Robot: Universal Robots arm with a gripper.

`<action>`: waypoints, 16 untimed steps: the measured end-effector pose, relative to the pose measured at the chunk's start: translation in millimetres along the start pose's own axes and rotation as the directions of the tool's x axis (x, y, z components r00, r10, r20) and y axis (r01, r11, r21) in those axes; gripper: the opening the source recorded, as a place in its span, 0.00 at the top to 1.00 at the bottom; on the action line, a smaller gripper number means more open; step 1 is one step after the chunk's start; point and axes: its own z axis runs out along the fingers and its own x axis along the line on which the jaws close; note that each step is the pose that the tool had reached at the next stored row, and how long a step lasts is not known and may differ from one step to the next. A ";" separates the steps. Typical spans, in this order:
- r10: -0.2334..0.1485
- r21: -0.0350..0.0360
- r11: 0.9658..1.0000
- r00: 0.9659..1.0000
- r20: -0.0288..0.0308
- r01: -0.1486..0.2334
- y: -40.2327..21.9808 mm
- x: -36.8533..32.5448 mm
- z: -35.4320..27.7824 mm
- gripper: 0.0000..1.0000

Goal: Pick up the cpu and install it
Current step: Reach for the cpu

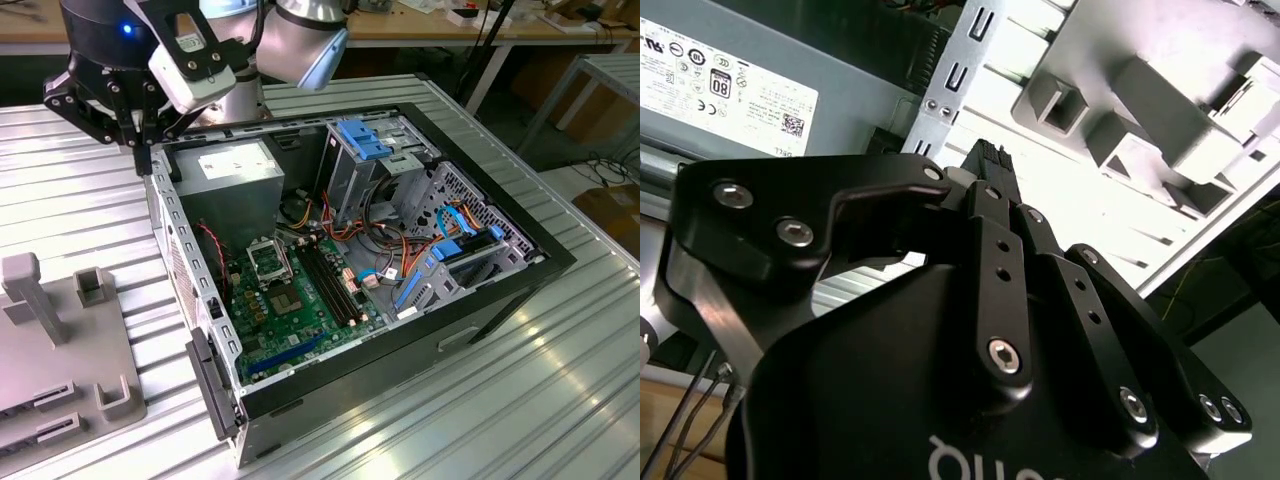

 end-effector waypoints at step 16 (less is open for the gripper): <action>0.000 0.000 1.000 1.000 0.000 0.000 -0.8 11.4 0.2 0.89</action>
